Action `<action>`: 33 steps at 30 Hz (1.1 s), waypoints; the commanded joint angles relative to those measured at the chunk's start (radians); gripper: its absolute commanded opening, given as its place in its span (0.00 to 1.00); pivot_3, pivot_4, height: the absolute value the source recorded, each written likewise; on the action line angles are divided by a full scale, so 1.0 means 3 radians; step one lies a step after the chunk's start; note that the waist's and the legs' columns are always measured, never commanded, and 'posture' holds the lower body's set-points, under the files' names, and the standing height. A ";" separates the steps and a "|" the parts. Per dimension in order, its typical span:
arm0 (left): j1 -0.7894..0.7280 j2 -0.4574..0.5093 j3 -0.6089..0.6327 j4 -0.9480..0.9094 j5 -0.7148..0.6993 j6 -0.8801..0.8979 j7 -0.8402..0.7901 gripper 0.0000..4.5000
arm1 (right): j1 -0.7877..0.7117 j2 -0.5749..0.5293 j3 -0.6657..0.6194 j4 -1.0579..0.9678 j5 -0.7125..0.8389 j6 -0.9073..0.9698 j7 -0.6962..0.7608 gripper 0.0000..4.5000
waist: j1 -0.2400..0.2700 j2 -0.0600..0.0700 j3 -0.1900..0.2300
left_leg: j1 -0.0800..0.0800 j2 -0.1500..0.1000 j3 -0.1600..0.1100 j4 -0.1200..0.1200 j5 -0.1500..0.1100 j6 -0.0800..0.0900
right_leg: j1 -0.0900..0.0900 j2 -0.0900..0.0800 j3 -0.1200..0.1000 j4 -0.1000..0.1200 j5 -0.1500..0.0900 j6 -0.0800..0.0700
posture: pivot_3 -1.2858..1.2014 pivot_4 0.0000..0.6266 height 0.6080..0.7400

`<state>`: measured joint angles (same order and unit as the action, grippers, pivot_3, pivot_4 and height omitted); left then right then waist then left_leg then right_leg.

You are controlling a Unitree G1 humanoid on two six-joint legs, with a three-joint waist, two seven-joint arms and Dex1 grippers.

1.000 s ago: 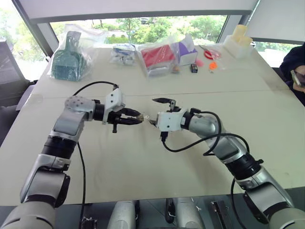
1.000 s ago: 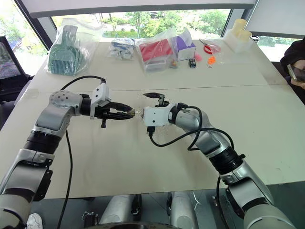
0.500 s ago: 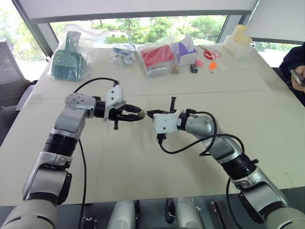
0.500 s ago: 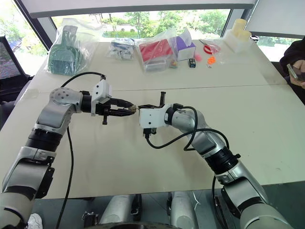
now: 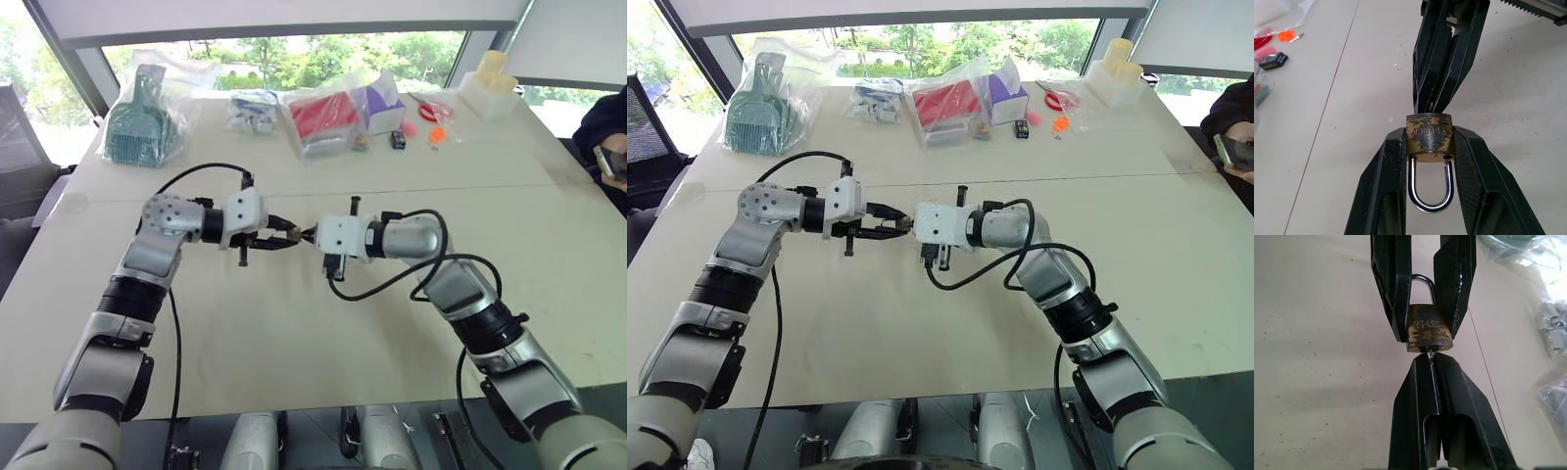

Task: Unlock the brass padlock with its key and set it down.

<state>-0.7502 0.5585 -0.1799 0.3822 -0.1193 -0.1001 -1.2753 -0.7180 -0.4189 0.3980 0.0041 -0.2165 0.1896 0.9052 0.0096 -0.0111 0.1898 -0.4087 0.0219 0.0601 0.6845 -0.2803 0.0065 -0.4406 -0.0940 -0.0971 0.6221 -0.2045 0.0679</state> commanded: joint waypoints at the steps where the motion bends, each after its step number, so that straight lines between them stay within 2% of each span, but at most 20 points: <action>1: 0.0007 -0.0018 0.0091 -0.0141 -0.0146 0.0134 0.0012 0.17 | -0.0115 -0.0056 0.0101 0.0094 -0.0223 -0.0516 -0.0177 0.01 | 0.0002 0.0000 0.0000 | 0.0000 0.0000 0.0000 0.0000 0.0000 0.0000 | 0.0000 0.0000 0.0000 0.0001 0.0000 0.0000 | 0.52 0.24 1.00; 4: 0.0024 0.0003 0.0149 -0.0199 -0.0305 0.0511 -0.0050 0.17 | -0.0054 -0.0180 0.0136 0.0197 -0.0432 -0.1012 -0.0399 0.01 | 0.0003 0.0000 0.0000 | 0.0000 -0.0001 0.0000 0.0000 0.0000 0.0000 | 0.0000 -0.0001 0.0000 0.0000 0.0000 0.0001 | 0.52 0.24 1.00; 7: 0.0002 0.0076 0.0178 -0.0250 -0.0472 0.0940 -0.0165 0.17 | 0.0055 -0.0361 0.0139 0.0309 -0.0707 -0.1621 -0.0785 0.19 | 0.0004 0.0000 0.0000 | 0.0000 -0.0001 0.0000 0.0000 0.0000 0.0000 | 0.0000 -0.0001 0.0000 0.0001 -0.0001 0.0001 | 0.52 0.24 1.00; 13: -0.0041 0.0081 0.0213 -0.0307 -0.0578 0.1206 -0.0170 0.17 | 0.0147 -0.0441 0.0081 0.0343 -0.0890 -0.2124 -0.1173 0.88 | -0.0017 0.0000 0.0000 | 0.0001 -0.0001 0.0001 0.0000 0.0002 -0.0003 | -0.0002 -0.0001 0.0001 0.0006 -0.0001 0.0001 | 0.52 0.24 1.00; 26: -0.0070 0.0044 0.0200 -0.0336 -0.0598 0.1292 -0.0187 0.17 | -0.0034 -0.0241 0.0133 0.0516 -0.1051 -0.2400 -0.1412 0.88 | -0.0011 0.0000 0.0000 | 0.0003 -0.0001 0.0000 0.0002 0.0002 -0.0004 | -0.0004 -0.0002 0.0003 0.0018 -0.0001 0.0000 | 0.52 0.24 1.00; 28: -0.0068 0.0037 0.0220 -0.0366 -0.0631 0.1346 -0.0177 0.17 | -0.0052 -0.0215 0.0141 0.0547 -0.1075 -0.2451 -0.1433 0.76 | -0.0010 0.0000 0.0000 | 0.0003 -0.0001 0.0000 0.0002 0.0002 -0.0004 | -0.0004 -0.0002 0.0003 0.0018 -0.0001 0.0000 | 0.52 0.24 1.00; 30: -0.0066 0.0043 0.0236 -0.0397 -0.0658 0.1400 -0.0177 0.17 | -0.0066 -0.0187 0.0143 0.0582 -0.1076 -0.2464 -0.1422 0.61 | -0.0012 0.0000 0.0000 | 0.0003 -0.0001 0.0000 0.0002 0.0002 -0.0004 | -0.0004 -0.0002 0.0003 0.0018 -0.0001 0.0000 | 0.52 0.24 1.00; 33: -0.0055 0.0049 0.0255 -0.0444 -0.0701 0.1475 -0.0166 0.17 | -0.0093 -0.0155 0.0149 0.0635 -0.1098 -0.2494 -0.1429 0.22 | -0.0018 0.0000 0.0000 | 0.0003 -0.0001 0.0000 0.0002 0.0002 -0.0004 | -0.0004 -0.0002 0.0004 0.0018 -0.0001 0.0000 | 0.52 0.24 1.00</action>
<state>-0.7485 0.5675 -0.1244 0.2864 -0.3004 0.3313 -1.3228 -0.7122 -0.4777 0.4560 0.2097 -0.5507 -0.5456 0.4922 0.0043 -0.0111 0.1898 -0.4076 0.0217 0.0600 0.6851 -0.2795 0.0052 -0.4418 -0.0945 -0.0960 0.6277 -0.2048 0.0678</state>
